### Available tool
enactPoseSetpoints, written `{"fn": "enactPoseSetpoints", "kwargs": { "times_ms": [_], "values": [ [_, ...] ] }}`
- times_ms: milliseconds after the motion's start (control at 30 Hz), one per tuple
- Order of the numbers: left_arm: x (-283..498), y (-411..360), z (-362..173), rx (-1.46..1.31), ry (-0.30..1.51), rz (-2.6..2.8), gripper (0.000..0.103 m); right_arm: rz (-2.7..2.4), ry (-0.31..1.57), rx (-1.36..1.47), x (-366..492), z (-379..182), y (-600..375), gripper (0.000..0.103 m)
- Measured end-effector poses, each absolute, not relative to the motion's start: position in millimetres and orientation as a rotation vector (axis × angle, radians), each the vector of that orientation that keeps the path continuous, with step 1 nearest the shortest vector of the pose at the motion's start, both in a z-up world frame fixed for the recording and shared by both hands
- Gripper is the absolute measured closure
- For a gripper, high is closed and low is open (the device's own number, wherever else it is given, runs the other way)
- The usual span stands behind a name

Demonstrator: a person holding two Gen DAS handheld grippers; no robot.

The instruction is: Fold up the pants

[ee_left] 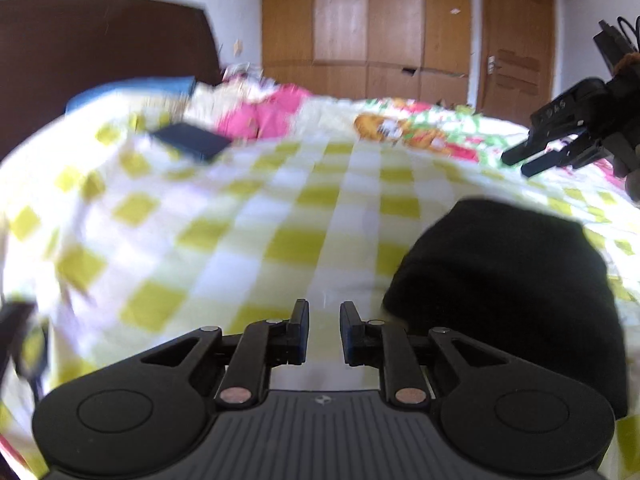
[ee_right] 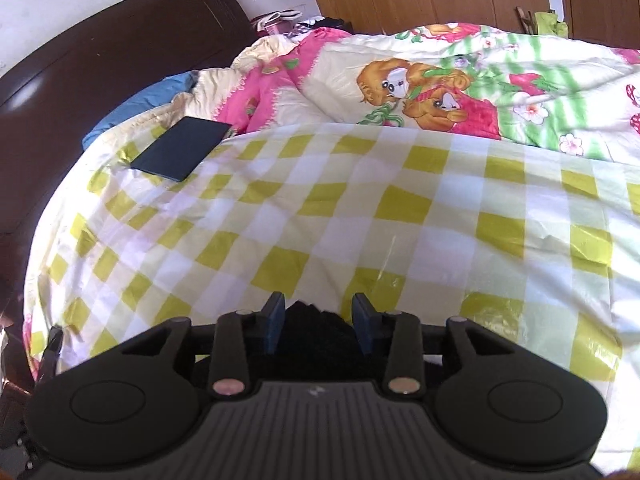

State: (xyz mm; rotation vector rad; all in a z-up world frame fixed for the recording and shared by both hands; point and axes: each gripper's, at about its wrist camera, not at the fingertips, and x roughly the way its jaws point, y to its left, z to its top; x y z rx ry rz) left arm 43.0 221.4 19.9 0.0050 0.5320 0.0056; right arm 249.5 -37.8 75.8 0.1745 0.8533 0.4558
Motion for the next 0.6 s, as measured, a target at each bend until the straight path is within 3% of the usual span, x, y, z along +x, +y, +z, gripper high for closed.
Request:
{"fn": "enactPoseSetpoints", "kwargs": {
  "times_ms": [167, 267, 367, 500, 600],
  "values": [
    [75.2, 172.4, 51.7, 0.085, 0.428, -0.186, 0.07, 0.493, 0.914, 0.19, 212.8, 57.5, -36.7, 0.064],
    [108.1, 143.6, 19.4, 0.233, 0.542, -0.225, 0.067, 0.418, 0.935, 0.148, 193.0, 38.7, -54.5, 0.058],
    [122.0, 143.3, -13.2, 0.301, 0.615, -0.22, 0.066, 0.315, 0.993, 0.274, 190.1, 18.0, -95.0, 0.06],
    [111.5, 143.7, 20.1, 0.32, 0.565, -0.258, 0.066, 0.285, 0.908, 0.419, 164.1, 30.7, -130.1, 0.059],
    [111.3, 148.1, 44.3, 0.33, 0.496, -0.253, 0.066, 0.27, 0.95, 0.545, 142.9, 21.6, -142.1, 0.054]
  ]
}}
